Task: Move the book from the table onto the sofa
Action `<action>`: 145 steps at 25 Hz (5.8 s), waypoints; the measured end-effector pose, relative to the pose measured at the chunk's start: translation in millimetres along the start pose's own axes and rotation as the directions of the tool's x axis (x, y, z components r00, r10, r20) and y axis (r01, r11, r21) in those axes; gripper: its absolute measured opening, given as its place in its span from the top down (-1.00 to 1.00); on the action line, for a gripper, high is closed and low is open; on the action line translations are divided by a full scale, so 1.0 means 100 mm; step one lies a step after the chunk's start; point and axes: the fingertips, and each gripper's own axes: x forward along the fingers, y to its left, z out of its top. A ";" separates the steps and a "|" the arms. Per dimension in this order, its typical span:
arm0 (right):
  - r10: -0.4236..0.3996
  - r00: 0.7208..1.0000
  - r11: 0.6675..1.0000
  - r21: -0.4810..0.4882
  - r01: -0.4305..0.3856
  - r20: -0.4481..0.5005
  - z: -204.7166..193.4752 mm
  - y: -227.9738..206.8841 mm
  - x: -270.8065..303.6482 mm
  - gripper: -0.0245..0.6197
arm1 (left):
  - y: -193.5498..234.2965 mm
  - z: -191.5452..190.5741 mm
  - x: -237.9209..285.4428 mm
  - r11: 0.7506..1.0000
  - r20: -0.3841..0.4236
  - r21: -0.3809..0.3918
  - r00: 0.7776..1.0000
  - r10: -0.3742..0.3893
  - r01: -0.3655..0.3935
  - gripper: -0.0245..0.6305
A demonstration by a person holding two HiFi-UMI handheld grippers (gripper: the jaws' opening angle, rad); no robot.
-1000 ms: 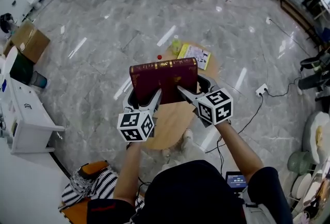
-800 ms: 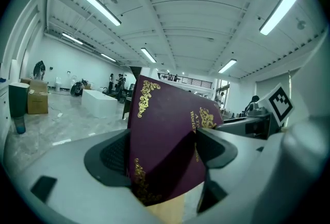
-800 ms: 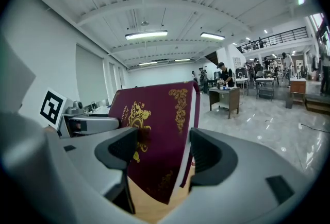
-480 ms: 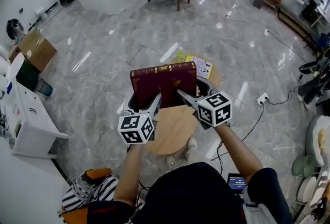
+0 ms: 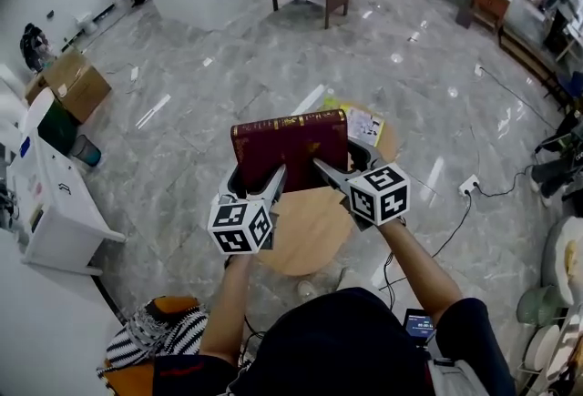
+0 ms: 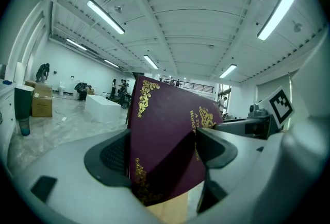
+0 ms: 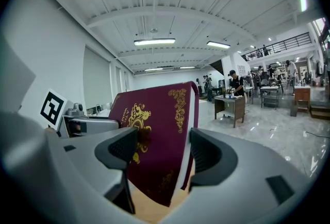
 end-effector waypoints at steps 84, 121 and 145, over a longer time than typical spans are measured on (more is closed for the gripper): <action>0.924 0.227 0.190 -0.146 -0.971 -0.308 -1.72 7.08 -2.13 -0.08 | -0.40 -1.78 -7.91 0.207 0.041 -0.403 0.209 0.977 -0.891 -0.33; 0.735 -0.027 0.047 0.090 -0.995 -0.678 -4.15 8.59 -1.12 -0.08 | 0.85 -4.08 -8.79 -0.127 -0.314 -0.595 0.083 0.946 -0.794 -0.32; 0.576 -0.076 0.108 0.167 -0.980 -0.814 -6.43 8.43 -0.30 -0.08 | 1.51 -6.36 -8.39 -0.204 -0.464 -0.674 0.192 0.865 -0.710 -0.28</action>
